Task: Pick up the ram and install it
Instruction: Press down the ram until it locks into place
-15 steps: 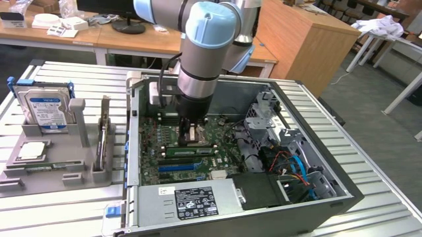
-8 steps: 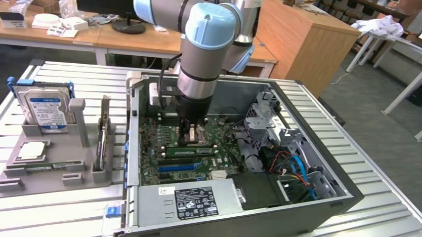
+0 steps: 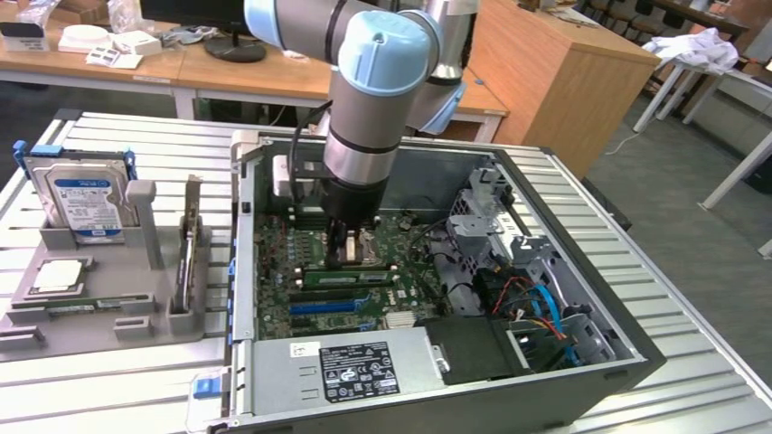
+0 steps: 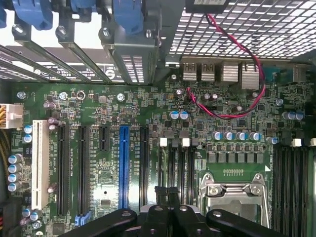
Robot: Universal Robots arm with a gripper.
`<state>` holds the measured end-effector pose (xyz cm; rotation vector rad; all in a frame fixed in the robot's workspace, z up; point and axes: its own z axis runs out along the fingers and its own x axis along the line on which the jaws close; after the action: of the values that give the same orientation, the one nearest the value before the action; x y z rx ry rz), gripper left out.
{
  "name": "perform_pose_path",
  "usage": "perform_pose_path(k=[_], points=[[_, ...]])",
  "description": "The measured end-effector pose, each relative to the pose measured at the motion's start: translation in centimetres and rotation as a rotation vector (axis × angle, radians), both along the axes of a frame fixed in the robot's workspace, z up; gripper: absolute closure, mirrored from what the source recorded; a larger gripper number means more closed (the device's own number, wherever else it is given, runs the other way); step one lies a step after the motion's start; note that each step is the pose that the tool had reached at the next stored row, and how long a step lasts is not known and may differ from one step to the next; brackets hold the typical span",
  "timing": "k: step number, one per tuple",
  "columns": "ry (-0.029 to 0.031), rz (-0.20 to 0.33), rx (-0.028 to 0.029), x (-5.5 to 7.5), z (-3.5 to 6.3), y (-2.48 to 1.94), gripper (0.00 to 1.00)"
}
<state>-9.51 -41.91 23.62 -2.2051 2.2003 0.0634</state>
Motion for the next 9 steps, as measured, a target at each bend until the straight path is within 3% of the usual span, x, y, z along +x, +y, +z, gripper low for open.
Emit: perform_pose_path(k=[9], points=[[-0.0004,0.0,0.0006,0.01,-0.25,0.01,0.89]])
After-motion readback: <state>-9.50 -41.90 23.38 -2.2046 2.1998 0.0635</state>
